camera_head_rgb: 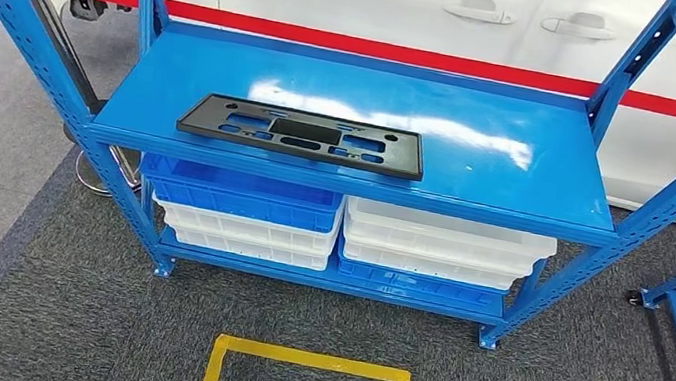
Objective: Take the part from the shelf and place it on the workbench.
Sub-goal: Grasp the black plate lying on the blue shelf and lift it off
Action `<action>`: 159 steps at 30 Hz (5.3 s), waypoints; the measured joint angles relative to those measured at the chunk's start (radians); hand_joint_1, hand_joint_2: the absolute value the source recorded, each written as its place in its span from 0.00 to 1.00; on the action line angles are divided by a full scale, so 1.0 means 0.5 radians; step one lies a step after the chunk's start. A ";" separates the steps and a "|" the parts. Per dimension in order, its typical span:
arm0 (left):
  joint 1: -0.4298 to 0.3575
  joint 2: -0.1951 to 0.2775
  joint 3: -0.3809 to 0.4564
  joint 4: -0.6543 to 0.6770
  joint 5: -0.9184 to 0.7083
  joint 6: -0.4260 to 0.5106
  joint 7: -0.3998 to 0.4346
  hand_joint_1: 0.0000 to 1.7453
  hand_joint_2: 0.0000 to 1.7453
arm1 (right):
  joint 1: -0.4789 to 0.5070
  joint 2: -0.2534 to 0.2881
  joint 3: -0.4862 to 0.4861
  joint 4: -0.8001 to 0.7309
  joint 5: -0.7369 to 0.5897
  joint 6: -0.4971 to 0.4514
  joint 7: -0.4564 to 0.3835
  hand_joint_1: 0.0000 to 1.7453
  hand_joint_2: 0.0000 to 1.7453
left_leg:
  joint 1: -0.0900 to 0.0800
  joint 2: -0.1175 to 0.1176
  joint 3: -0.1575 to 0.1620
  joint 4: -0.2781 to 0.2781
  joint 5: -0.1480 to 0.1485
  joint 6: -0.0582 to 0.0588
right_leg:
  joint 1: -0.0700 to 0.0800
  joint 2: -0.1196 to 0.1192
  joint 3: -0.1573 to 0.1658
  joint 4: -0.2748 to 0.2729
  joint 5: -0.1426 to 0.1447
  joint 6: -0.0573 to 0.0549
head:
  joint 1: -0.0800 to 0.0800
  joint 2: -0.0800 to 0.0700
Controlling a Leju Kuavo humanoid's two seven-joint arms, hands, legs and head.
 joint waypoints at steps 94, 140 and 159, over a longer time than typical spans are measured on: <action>-0.132 0.071 -0.386 0.123 -0.148 -0.157 -0.147 0.00 0.00 | 0.066 -0.539 2.521 -2.360 1.240 -1.006 -0.390 0.00 1.00 | 0.005 -0.011 -0.211 0.416 -0.208 -0.055 | -0.018 -0.044 -0.035 -0.037 0.062 -0.052 | -0.003 0.000; -0.126 0.093 -0.435 0.146 -0.166 -0.165 -0.144 0.00 0.00 | -0.081 -0.554 2.671 -2.153 1.094 -1.014 -0.133 0.00 1.00 | 0.007 -0.017 -0.038 -0.018 0.049 0.074 | -0.019 -0.024 -0.184 0.491 -0.247 0.037 | -0.003 0.000; -0.125 0.093 -0.448 0.151 -0.183 -0.180 -0.140 0.00 0.00 | -0.153 -0.579 2.756 -2.095 1.099 -1.014 -0.035 0.00 1.00 | 0.010 -0.008 -0.185 0.312 -0.050 -0.070 | -0.005 -0.026 0.002 -0.007 0.014 -0.068 | -0.002 0.000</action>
